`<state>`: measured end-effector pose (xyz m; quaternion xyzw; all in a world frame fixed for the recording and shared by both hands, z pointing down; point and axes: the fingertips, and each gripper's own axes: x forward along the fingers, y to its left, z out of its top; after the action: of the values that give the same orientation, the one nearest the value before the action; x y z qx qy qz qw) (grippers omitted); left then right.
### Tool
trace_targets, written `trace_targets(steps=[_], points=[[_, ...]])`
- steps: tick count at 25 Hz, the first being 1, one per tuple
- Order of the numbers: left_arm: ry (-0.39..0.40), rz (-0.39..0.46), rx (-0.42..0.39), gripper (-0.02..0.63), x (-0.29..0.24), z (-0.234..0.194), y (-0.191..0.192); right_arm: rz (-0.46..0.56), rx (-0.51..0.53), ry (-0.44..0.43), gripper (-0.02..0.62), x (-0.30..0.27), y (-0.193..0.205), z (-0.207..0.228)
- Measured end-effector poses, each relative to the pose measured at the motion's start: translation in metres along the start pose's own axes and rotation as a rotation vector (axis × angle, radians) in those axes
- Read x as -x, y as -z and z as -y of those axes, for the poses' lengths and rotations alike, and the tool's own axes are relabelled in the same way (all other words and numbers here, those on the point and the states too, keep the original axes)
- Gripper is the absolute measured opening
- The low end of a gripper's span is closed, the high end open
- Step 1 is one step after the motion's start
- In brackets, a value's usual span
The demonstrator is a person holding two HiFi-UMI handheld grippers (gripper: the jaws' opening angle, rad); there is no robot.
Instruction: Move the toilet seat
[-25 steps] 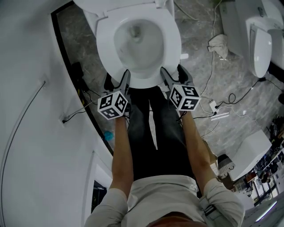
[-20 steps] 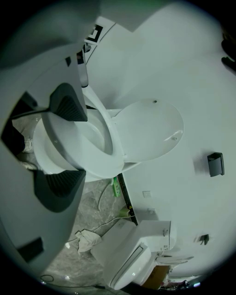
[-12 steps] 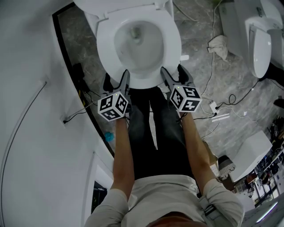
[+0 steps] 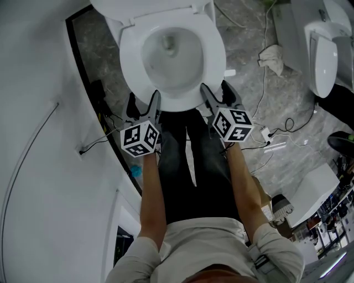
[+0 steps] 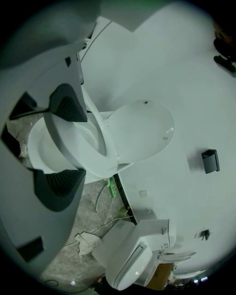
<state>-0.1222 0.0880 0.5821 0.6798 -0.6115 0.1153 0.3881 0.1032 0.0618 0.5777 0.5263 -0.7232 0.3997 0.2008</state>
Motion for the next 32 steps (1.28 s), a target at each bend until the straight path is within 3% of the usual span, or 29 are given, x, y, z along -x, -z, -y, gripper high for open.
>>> trace_targets(steps=[7,20,27,32], points=[[0.087,0.016,-0.122,0.396,0.021,0.025,-0.008,0.008,-0.015,-0.002,0.342,0.002,-0.008,-0.002],[0.233,0.001,-0.474,0.396,0.052,0.078,-0.014,0.036,-0.053,-0.001,0.336,0.008,-0.024,-0.005],[0.255,-0.046,-0.612,0.396,0.051,0.087,-0.005,0.055,-0.079,0.004,0.333,0.009,-0.031,-0.006],[0.221,-0.047,-0.675,0.394,0.042,0.087,-0.008,0.075,-0.104,-0.001,0.333,0.011,-0.040,-0.008]])
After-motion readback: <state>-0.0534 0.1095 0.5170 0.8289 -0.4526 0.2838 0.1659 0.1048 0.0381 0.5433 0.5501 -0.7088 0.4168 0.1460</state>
